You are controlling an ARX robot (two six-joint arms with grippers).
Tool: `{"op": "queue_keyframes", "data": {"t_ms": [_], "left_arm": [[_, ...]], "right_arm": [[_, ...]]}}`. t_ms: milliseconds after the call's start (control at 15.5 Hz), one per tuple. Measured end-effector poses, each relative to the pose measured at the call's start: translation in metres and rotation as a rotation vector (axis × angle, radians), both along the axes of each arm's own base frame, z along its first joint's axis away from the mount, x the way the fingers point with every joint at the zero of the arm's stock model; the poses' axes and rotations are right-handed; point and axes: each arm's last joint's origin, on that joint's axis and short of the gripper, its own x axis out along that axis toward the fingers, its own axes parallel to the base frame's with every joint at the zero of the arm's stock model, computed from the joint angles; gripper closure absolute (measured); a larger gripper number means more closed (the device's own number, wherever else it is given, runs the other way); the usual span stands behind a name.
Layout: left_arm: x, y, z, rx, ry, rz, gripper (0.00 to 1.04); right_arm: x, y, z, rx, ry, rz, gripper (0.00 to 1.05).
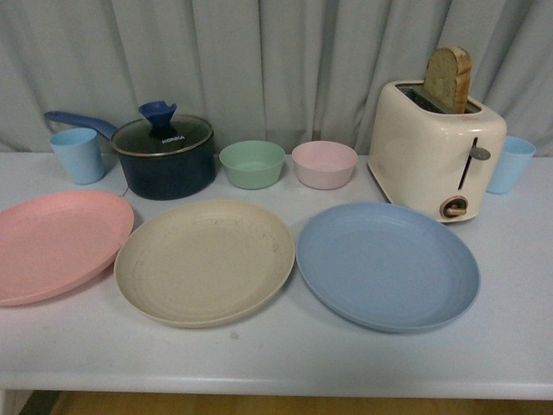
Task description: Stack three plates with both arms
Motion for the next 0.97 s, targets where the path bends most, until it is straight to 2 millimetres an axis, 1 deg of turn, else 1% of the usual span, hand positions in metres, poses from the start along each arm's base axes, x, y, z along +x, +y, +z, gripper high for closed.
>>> {"op": "queue_keyframes", "data": {"t_ms": [194,259,323,388,453,517,582,647,776,841,905,970], "left_arm": [[0.0,0.0,0.0,-0.002,0.006,0.003,0.07],[0.0,-0.003,-0.001,-0.064,0.219,0.101,0.07],[0.002,-0.006,0.007,-0.096,0.352,0.198,0.07],[0.002,-0.004,0.017,-0.116,0.315,0.295,0.07],[0.002,0.0,0.028,-0.142,0.256,0.314,0.07],[0.01,0.007,0.042,-0.156,0.188,0.305,0.07],[0.027,0.018,0.048,-0.148,0.185,0.3,0.07],[0.044,0.032,0.048,-0.139,0.196,0.287,0.07],[0.095,0.068,0.059,-0.091,0.17,0.267,0.07],[0.12,0.081,0.062,-0.065,0.163,0.244,0.07],[0.149,0.096,0.056,-0.043,0.19,0.226,0.07],[0.177,0.113,0.04,-0.05,0.258,0.211,0.07]], "right_arm": [[0.0,0.0,0.0,0.0,0.0,0.0,0.06],[0.0,0.0,0.0,0.0,0.0,-0.002,0.06],[0.0,0.0,0.0,-0.002,-0.001,0.002,0.06],[0.0,0.0,0.0,-0.002,0.0,0.0,0.06],[0.0,0.0,0.0,-0.002,0.0,0.0,0.06],[0.0,0.0,0.0,-0.002,-0.001,0.0,0.06],[0.0,0.0,0.0,-0.002,0.0,0.0,0.06],[0.0,0.0,0.0,-0.002,0.0,0.0,0.06],[0.0,0.0,0.0,-0.002,0.0,0.0,0.06],[0.0,0.0,0.0,-0.002,0.0,0.0,0.06],[0.0,0.0,0.0,-0.002,0.0,0.0,0.06],[0.0,0.0,0.0,-0.002,0.0,0.0,0.06]]}}
